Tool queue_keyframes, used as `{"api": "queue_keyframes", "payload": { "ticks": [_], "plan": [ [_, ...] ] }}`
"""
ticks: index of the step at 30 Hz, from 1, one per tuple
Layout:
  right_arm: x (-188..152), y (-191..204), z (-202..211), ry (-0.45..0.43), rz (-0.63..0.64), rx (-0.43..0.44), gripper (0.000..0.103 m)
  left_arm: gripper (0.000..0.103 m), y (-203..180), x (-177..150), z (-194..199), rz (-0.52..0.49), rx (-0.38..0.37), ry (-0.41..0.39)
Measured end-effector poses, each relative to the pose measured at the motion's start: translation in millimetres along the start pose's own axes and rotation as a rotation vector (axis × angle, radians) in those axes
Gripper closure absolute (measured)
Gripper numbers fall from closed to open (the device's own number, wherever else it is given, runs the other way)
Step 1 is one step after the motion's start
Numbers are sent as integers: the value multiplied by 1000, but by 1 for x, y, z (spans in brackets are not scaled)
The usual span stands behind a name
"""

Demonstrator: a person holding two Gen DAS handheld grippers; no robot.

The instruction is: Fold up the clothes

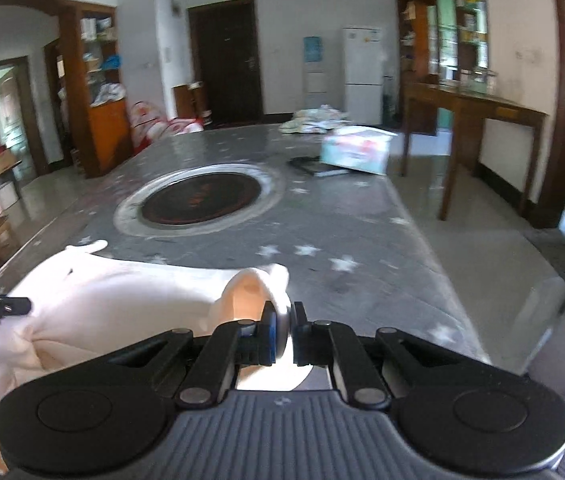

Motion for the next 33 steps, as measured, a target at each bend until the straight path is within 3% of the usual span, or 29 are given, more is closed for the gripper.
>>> {"api": "queue_keyframes", "payload": {
  "ticks": [15,24,29,33],
  "plan": [
    [-52,-63,35,44,-131,-125,97,98,44,-36,72,107,57,-55],
    [-64,-81,42,61,-160,-177,91,96,67,-76,84,136,107,30],
    [-49,-74,44,31,-116,-175,78,87,64,-77,82,93,118,48],
    [-46,-58,27,55,-57,-138,68,59,62,-70,86,77,128,25]
  ]
}}
Point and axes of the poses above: each gripper's, at about its wrist camera, not at the fingertips, and z roughly against the way its jaws point, y to its left, x to its top, the point moved 10 cm from there along -z, roughly the way its jaws point, and after that the axes turned 3 degrees about y, right-handed, at the moved point
